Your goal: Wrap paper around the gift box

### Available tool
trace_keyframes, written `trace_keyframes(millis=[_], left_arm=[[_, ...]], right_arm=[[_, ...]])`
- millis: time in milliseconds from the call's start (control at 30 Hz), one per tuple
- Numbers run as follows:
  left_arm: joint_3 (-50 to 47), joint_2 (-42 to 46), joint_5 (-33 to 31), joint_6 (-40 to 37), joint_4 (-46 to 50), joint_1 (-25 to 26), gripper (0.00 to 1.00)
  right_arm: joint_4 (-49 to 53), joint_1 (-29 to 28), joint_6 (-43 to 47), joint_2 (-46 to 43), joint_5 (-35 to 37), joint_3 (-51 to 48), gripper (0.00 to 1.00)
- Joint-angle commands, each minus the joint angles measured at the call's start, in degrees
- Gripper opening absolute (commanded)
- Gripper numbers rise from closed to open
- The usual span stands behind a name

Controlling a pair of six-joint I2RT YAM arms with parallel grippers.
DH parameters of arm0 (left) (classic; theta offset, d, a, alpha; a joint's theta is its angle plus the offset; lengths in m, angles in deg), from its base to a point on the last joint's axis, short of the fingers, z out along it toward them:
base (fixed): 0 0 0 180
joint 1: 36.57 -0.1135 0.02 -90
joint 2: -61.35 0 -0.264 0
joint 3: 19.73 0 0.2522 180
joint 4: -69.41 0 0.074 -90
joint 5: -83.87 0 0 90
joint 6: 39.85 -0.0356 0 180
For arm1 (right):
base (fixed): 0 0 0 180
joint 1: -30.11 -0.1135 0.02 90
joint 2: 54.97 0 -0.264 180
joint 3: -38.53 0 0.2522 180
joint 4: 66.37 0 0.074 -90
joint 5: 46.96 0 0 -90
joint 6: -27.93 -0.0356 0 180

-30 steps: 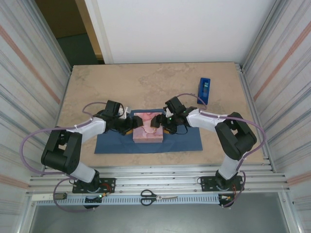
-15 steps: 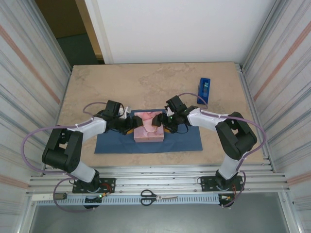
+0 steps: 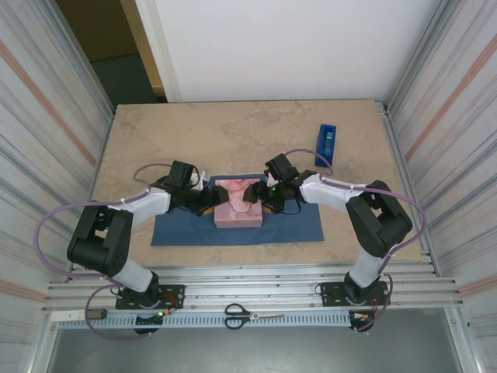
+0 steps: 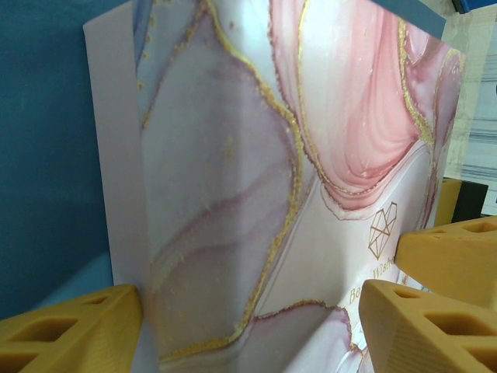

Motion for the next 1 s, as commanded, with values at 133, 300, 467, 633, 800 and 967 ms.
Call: trace_keyframes(millis=[133, 300, 467, 633, 800, 967], left_arm=[[0.24, 1.67, 0.65, 0.00, 2.12, 0.82, 0.73], [-0.15, 2.13, 0.48, -0.09, 2.16, 0.82, 0.73], [-0.93, 2.82, 0.73, 0.18, 1.71, 0.76, 0.73], [-0.77, 3.49, 0.83, 0.39, 1.67, 0.73, 0.71], [-0.84, 4.22, 0.33, 0.54, 1.93, 0.80, 0.71], [-1.32, 3.87, 0.17, 0.49, 2.12, 0.77, 0.74]], right_arm=[[2.04, -1.00, -1.49, -0.54, 1.12, -0.16, 0.69], [2.09, -1.18, -1.43, -1.57, 2.17, -0.47, 0.69], [3.22, -0.87, -1.08, -1.73, 1.72, 0.01, 0.67], [2.30, -0.86, -1.52, -2.15, 1.56, -0.43, 0.66], [1.10, -1.41, -1.96, -2.49, 2.25, -0.99, 0.68], [1.35, -1.32, -2.03, -2.04, 1.59, -0.13, 0.68]])
